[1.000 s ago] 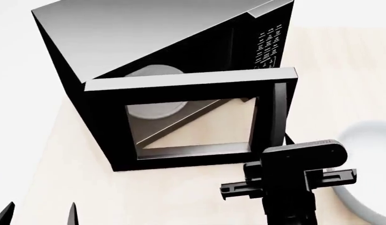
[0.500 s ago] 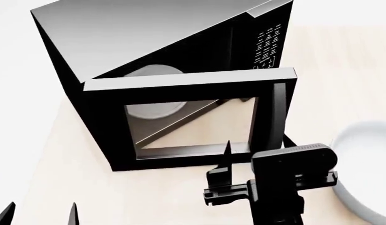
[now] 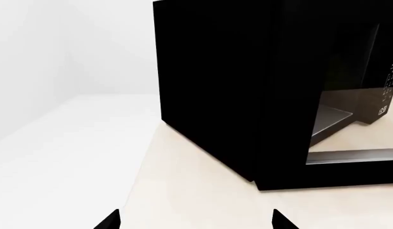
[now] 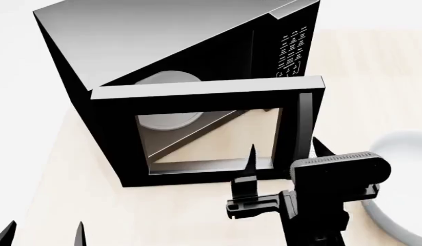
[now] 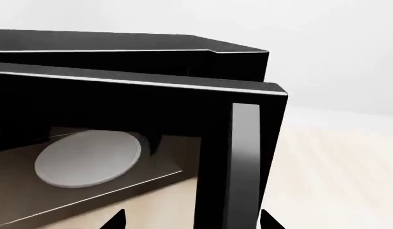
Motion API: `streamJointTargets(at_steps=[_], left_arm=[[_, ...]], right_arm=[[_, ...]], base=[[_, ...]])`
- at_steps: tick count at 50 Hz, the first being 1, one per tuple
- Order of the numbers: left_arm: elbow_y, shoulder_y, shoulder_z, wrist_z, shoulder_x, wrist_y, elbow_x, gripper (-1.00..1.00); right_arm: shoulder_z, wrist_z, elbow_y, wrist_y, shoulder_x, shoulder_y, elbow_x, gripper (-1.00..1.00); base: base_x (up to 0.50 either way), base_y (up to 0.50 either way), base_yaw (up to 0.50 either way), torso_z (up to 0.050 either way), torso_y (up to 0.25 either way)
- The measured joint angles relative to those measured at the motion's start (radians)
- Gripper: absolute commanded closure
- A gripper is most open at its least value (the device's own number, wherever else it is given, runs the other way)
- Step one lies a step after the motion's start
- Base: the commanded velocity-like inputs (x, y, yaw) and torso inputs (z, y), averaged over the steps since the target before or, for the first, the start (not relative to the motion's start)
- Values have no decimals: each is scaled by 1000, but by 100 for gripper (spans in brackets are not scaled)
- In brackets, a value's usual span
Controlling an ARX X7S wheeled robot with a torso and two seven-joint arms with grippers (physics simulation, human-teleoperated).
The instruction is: Open the microwave.
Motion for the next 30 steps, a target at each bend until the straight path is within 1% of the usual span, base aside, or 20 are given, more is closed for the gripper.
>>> streamJointTargets(at_steps=[18,30], left_arm=[[11,3,5,-6,-6,-1,-4,-100],[11,4,7,-8,-8,2,-7,-100]], right_arm=[[63,15,-97,30,54,-16,59,-100],[88,80,-237,158,90,20,117,-100]], base=[[0,0,0,0,0],[0,0,0,0,0]])
